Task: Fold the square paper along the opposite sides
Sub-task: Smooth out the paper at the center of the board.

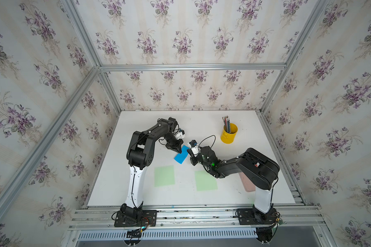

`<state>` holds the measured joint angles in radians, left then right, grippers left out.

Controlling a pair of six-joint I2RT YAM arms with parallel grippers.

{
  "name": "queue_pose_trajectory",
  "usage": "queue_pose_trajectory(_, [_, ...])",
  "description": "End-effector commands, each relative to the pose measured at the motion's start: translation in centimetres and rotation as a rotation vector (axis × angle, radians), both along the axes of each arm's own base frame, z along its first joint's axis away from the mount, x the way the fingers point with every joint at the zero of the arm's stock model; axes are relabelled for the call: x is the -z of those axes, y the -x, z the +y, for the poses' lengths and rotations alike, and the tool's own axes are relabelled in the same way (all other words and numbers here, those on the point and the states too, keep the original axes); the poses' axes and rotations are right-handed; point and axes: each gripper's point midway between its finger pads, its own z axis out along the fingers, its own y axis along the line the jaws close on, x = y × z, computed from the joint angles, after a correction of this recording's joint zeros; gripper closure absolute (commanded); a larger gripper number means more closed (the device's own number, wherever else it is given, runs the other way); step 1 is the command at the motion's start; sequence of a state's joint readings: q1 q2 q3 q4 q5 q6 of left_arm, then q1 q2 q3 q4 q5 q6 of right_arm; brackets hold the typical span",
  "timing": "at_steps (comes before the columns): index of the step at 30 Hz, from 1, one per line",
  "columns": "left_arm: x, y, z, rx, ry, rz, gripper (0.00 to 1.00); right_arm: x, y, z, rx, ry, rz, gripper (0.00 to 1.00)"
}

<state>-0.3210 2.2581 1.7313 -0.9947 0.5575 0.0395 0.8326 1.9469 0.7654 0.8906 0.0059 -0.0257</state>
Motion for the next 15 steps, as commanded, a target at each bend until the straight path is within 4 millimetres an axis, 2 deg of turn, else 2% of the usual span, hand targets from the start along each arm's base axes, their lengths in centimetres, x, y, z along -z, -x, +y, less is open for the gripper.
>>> queue_pose_trajectory(1, [0.2, 0.0, -0.4, -0.04, 0.02, 0.017, 1.0, 1.1, 0.0, 0.8, 0.001, -0.004, 0.048, 1.0])
queue_pose_trajectory(9, [1.3, 1.1, -0.1, -0.049, 0.01, 0.048, 1.0, 3.9, -0.3, 1.0, 0.034, 0.018, 0.12, 1.0])
queue_pose_trajectory(15, [1.7, 1.3, 0.4, -0.049, -0.018, 0.049, 1.0, 5.7, -0.5, 0.3, 0.077, 0.051, 0.156, 1.0])
